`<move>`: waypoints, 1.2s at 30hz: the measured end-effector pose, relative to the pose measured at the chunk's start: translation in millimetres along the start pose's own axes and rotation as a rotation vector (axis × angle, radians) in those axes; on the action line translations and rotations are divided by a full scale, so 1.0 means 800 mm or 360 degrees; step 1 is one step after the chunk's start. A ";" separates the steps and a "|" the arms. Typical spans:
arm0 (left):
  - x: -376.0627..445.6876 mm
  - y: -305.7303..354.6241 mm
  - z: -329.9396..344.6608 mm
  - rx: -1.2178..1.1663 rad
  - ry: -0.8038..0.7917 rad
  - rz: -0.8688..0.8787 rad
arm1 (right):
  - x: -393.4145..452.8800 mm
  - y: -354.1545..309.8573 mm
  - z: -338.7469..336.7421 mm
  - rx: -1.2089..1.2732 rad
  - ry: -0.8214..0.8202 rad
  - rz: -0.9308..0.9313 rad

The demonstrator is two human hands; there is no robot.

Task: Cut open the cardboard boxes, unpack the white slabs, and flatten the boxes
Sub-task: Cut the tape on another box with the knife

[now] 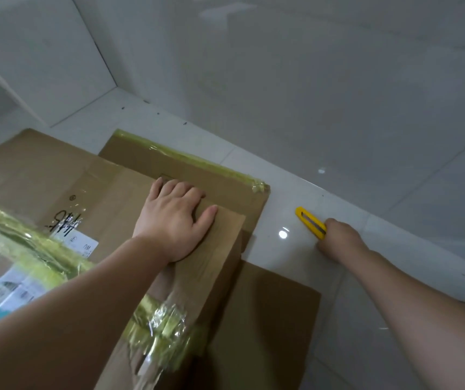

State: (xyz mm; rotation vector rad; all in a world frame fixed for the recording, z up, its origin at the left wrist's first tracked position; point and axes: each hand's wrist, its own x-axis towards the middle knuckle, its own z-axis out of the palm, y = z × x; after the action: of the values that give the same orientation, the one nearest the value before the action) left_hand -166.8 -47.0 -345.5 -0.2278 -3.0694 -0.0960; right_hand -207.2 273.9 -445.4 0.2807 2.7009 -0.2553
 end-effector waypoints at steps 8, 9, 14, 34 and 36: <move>-0.007 0.002 -0.016 -0.0141 -0.0189 -0.0008 | -0.103 -0.059 -0.067 0.1610 -0.0451 -0.0394; -0.013 0.001 -0.022 -0.0159 -0.0222 0.0034 | -0.120 -0.066 -0.079 0.1686 -0.0526 -0.0509; -0.055 -0.014 -0.062 -0.0326 -0.0145 0.0195 | -0.195 -0.112 -0.118 0.1776 -0.0531 -0.0815; -0.130 -0.039 -0.029 -0.0463 -0.0031 0.0700 | -0.301 -0.181 -0.115 0.1884 0.0870 -0.0061; -0.127 -0.030 -0.024 -0.0505 0.0045 0.0711 | -0.315 -0.170 -0.106 0.1838 0.0909 0.0038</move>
State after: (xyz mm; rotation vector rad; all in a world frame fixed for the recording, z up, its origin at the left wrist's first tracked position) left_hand -69.1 -86.9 -334.6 -0.9058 -2.8739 -0.5524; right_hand -45.6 121.9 -245.8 0.7866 2.7067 -1.9658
